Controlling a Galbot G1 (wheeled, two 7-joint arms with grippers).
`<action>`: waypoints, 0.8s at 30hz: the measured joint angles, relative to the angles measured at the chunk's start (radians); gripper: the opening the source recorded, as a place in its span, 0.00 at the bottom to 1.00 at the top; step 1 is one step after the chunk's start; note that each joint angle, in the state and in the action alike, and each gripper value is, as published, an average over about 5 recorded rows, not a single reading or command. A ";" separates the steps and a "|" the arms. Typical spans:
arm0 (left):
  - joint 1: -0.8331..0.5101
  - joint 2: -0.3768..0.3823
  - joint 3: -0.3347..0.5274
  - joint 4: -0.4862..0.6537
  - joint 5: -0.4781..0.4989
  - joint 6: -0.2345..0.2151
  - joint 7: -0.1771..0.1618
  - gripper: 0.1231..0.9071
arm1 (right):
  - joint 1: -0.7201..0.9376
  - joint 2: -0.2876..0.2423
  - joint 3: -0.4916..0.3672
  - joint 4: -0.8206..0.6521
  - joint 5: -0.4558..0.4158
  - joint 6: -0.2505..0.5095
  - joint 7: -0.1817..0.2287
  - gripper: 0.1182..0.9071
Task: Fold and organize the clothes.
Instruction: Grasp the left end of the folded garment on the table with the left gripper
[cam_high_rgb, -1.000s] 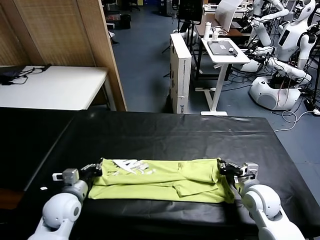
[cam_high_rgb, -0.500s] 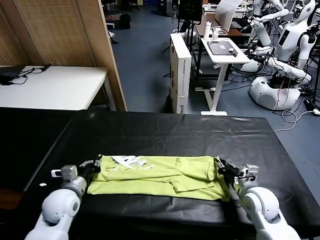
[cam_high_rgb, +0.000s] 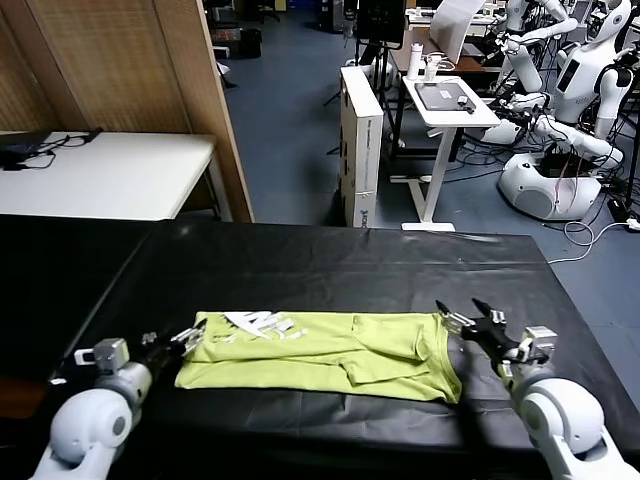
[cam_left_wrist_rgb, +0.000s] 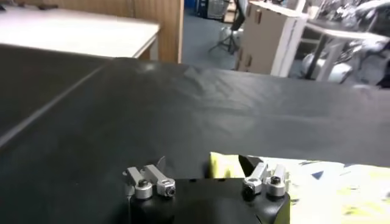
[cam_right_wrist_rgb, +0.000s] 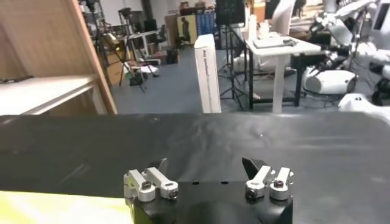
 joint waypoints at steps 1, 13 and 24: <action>0.008 0.003 -0.008 -0.003 -0.013 0.006 0.006 1.00 | -0.015 0.001 0.006 0.009 0.000 0.004 -0.005 1.00; 0.035 0.027 -0.038 0.036 -0.035 0.003 0.067 1.00 | -0.119 0.027 0.042 0.079 -0.006 0.009 -0.011 1.00; 0.026 0.019 -0.025 0.073 -0.035 -0.010 0.096 1.00 | -0.145 0.039 0.059 0.096 -0.006 0.006 -0.010 1.00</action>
